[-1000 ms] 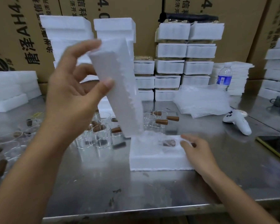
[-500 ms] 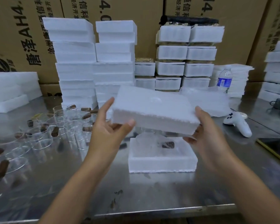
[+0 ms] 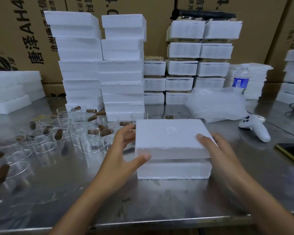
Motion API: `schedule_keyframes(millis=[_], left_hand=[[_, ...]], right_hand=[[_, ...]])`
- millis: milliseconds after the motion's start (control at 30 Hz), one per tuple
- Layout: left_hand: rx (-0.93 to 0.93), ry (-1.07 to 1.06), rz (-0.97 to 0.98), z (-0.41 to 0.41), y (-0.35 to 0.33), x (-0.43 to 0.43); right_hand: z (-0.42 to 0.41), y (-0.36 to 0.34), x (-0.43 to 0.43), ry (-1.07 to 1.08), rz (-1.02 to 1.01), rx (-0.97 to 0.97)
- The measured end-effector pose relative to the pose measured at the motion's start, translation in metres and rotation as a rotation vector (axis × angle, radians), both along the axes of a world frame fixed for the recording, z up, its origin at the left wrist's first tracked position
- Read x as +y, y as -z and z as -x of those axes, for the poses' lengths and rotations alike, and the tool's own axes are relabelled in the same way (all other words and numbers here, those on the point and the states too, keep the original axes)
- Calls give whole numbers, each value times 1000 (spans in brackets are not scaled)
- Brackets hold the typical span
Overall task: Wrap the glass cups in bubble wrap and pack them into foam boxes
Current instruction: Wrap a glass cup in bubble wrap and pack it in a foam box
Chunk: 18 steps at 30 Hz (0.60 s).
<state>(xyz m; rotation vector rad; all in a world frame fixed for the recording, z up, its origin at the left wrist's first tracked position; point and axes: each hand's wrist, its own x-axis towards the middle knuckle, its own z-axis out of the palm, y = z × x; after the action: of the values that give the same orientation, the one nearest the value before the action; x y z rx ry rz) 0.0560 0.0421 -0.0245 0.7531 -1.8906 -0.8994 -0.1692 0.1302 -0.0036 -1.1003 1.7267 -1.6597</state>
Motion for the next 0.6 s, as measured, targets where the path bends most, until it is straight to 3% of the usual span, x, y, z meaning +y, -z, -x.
schedule_keyframes(millis=[233,600], left_hand=[[-75,-4,44,-3,-1,1],[-126,13,-47,0,3,-12]], right_hand=[[6,10,-1,-18,-43,3],[11,9,-13,22,-130,-2]])
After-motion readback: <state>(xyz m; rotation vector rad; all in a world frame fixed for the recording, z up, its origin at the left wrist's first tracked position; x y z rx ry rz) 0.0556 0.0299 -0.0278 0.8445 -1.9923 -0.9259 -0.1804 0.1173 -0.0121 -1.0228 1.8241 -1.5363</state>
